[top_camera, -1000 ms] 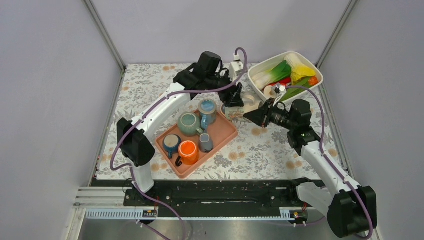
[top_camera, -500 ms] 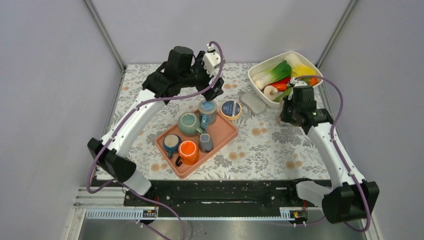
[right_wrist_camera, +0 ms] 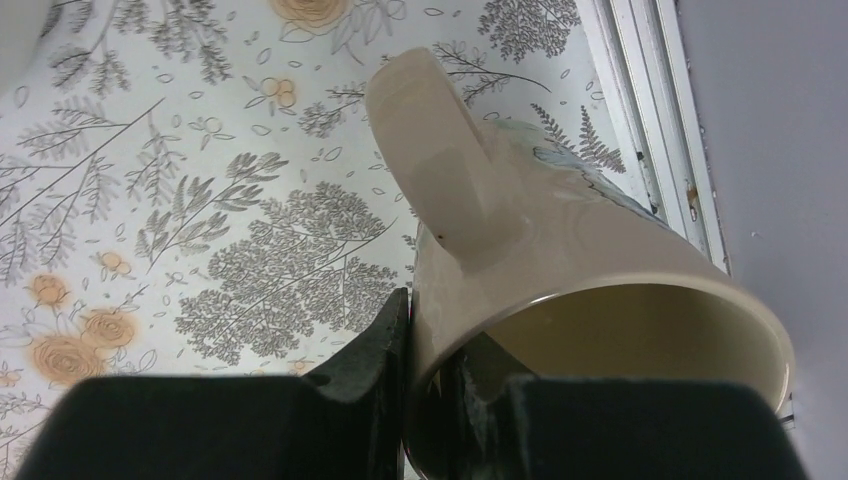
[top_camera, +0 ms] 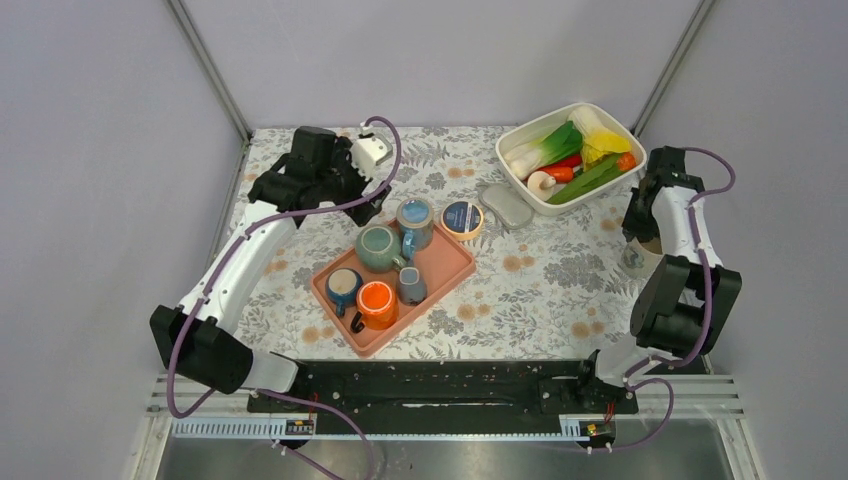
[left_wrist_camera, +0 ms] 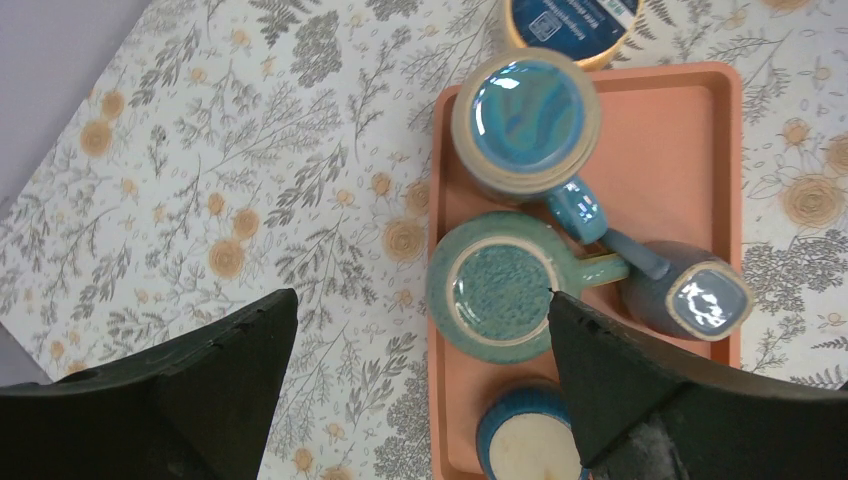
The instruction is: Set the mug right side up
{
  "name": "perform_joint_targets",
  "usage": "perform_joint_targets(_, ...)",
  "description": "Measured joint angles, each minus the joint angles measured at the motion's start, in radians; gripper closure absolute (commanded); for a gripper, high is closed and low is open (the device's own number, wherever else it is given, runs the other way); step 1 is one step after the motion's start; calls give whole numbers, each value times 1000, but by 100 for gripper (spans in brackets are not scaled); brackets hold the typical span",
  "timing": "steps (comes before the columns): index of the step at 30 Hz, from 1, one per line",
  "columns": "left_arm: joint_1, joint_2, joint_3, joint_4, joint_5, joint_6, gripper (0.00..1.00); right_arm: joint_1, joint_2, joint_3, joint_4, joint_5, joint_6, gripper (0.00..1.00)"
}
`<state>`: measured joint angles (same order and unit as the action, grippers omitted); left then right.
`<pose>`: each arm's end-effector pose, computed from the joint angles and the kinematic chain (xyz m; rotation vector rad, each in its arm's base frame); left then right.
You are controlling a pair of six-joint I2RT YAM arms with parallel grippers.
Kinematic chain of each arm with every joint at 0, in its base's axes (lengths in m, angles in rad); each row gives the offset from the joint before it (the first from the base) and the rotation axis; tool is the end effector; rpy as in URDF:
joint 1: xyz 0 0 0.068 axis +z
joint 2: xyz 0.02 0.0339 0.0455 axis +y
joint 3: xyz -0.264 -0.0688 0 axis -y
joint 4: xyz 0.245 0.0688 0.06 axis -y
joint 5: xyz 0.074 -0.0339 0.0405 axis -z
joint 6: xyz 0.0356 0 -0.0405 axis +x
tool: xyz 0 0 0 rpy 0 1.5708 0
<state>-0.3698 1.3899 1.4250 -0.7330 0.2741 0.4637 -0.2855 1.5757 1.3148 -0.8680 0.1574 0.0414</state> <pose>0.2746 -0.1168 0.3722 1.0413 1.9953 -0.2602 0.3056 -0.0955 0.2736 0.4880 2.6641 -0.2860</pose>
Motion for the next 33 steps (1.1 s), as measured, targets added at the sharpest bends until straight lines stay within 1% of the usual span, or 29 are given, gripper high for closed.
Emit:
perform_joint_targets(3, 52, -8, -20, 0, 10, 0, 1, -46, 40, 4, 0, -23, -3, 100)
perform_joint_targets(6, 80, -10, -35, -1, 21, 0, 1, -81, 70, 3, -6, -51, -5, 100)
perform_joint_targets(13, 110, -10, -44, -5, 41, 0, 1, -99, 100, 5, -13, -73, -18, 99)
perform_joint_targets(15, 111, -9, -44, -5, 41, 0, 1, -100, 103, 7, -14, -73, -19, 95)
perform_joint_targets(17, 113, -9, -44, -5, 41, 3, 1, -100, 107, 11, -17, -74, -19, 94)
perform_joint_targets(19, 114, -9, -45, -5, 40, 8, 1, -100, 109, 14, -20, -74, -19, 88)
perform_joint_targets(22, 116, -8, -44, -5, 39, 10, 1, -100, 111, 16, -21, -74, -19, 84)
perform_joint_targets(23, 117, -8, -44, -4, 39, 11, 1, -100, 111, 17, -22, -74, -19, 80)
perform_joint_targets(25, 117, -7, -44, -4, 39, 11, 1, -100, 111, 17, -22, -77, -19, 65)
perform_joint_targets(28, 117, -7, -44, -2, 39, 11, 1, -100, 118, 18, -21, -81, -23, 47)
perform_joint_targets(33, 118, -7, -44, 2, 39, 11, 1, -101, 125, 18, -21, -88, -28, 23)
